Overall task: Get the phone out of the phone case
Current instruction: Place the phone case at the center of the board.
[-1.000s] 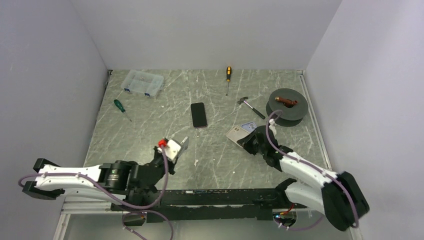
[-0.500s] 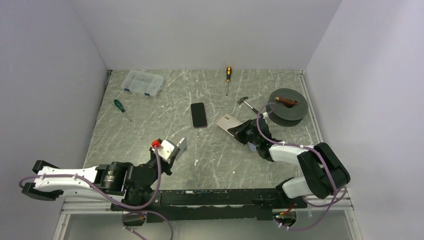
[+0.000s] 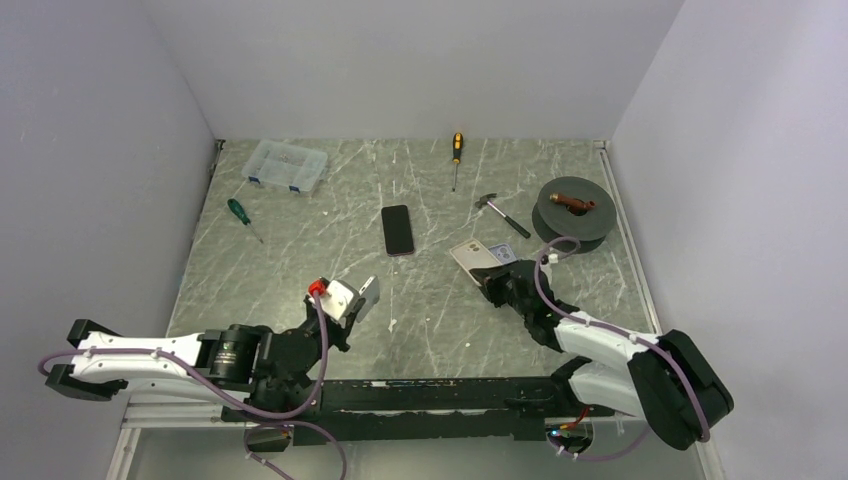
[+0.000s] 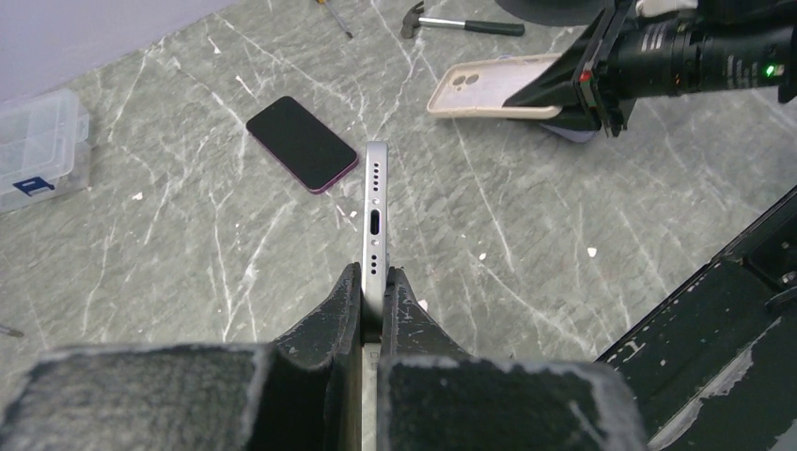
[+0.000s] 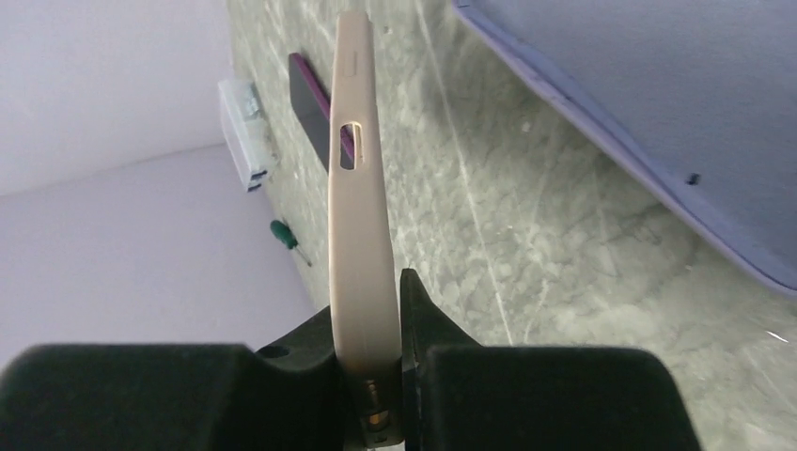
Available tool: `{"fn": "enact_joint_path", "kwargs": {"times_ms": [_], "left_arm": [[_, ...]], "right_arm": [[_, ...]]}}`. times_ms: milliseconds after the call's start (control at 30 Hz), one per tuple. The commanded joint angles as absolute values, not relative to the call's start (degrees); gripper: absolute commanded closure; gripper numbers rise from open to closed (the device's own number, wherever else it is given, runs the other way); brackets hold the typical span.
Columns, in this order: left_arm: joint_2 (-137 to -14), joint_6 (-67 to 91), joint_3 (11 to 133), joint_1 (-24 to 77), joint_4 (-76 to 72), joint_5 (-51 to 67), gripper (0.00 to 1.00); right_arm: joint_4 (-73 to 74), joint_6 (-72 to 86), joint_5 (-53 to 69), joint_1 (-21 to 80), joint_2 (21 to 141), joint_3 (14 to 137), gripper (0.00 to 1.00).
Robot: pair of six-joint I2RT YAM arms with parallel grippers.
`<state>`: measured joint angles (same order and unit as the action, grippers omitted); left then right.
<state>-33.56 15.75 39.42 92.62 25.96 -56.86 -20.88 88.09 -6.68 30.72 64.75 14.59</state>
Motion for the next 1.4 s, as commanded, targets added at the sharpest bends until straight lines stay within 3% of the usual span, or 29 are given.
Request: {"fn": "enact_joint_path", "kwargs": {"times_ms": [0, 467, 500, 633, 733, 933, 1200, 1367], "left_arm": [[-34.0, 15.1, 39.5, 93.0, 18.9, -56.9, 1.0], [-35.3, 16.2, 39.8, 93.8, 18.9, -55.9, 1.0], [-35.5, 16.4, 40.0, 93.9, 19.2, -56.1, 1.0], [-35.7, 16.5, 40.3, 94.1, 19.7, -56.3, 1.0], [-35.7, 16.4, 40.2, 94.2, 19.2, -55.9, 1.0], [-36.3, 17.0, 40.4, 94.5, 19.8, -55.6, 1.0], [-36.2, 17.2, 40.3, 95.0, 19.6, -55.9, 1.0], [-37.9, 15.9, 40.4, 95.1, 17.4, -55.9, 1.0]], "right_arm": [[-16.0, 92.9, -11.0, 31.3, 63.2, 12.1, 1.0], [-14.1, 97.1, -15.0, 38.2, 64.3, 11.7, 1.0], [-14.2, 97.1, -14.9, 38.3, 64.4, 11.8, 0.96], [-10.9, 96.5, -15.1, 38.5, 62.8, 12.2, 0.51], [-5.8, 93.7, -14.8, 38.5, 59.8, 13.5, 0.24], [11.3, 84.5, -14.8, 38.5, 51.3, 17.4, 0.03], [32.2, 68.0, -14.0, 38.6, 35.6, 24.0, 0.02], [29.1, 52.4, -13.6, 40.1, 38.7, 28.0, 0.23]]}}
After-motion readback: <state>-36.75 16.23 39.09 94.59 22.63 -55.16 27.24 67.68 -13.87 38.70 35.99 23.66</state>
